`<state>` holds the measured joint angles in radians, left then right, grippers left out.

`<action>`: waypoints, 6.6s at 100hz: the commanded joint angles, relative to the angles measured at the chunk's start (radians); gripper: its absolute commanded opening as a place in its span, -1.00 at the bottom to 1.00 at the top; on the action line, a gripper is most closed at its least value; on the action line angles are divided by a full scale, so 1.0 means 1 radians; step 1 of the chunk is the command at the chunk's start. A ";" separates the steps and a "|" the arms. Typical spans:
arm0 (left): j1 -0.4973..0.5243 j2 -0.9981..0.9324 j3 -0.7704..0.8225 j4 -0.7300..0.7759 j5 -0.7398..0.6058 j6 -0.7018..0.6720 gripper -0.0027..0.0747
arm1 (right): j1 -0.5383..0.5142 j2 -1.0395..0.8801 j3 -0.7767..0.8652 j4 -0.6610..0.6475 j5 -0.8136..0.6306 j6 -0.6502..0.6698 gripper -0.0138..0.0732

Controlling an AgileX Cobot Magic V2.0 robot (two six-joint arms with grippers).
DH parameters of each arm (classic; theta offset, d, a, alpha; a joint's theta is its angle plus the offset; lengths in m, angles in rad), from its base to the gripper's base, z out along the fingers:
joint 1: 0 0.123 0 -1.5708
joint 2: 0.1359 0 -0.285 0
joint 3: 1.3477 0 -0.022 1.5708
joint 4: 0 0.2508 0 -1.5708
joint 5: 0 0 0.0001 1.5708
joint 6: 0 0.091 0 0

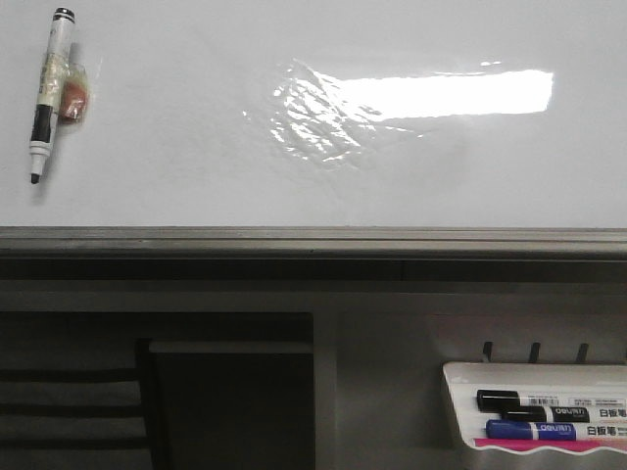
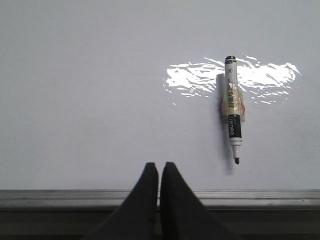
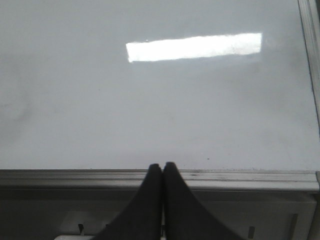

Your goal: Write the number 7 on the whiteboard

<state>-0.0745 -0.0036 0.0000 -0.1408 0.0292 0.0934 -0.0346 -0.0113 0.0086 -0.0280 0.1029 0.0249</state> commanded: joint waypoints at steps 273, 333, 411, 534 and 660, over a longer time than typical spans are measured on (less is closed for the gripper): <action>0.003 0.455 -0.545 -0.047 0.286 0.001 0.44 | -0.004 0.471 -0.545 0.068 0.344 -0.005 0.41; -0.187 0.806 -0.582 -0.104 0.244 0.053 0.12 | -0.004 0.471 -0.539 0.117 0.340 -0.005 0.41; -0.248 1.310 -0.836 -0.107 0.090 0.053 -0.12 | -0.004 0.471 -0.539 0.115 0.342 -0.005 0.41; -0.248 1.198 -0.968 -0.096 0.701 0.197 -0.98 | -0.002 0.525 -0.627 0.101 0.446 -0.009 0.40; -0.640 1.252 -1.075 -0.162 0.922 0.700 -0.98 | 0.647 1.328 -1.119 0.856 0.703 -1.318 0.40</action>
<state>-0.7075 1.2662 -1.0443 -0.2805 0.9862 0.7528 0.6008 1.3274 -1.0766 0.7615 0.8592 -1.2496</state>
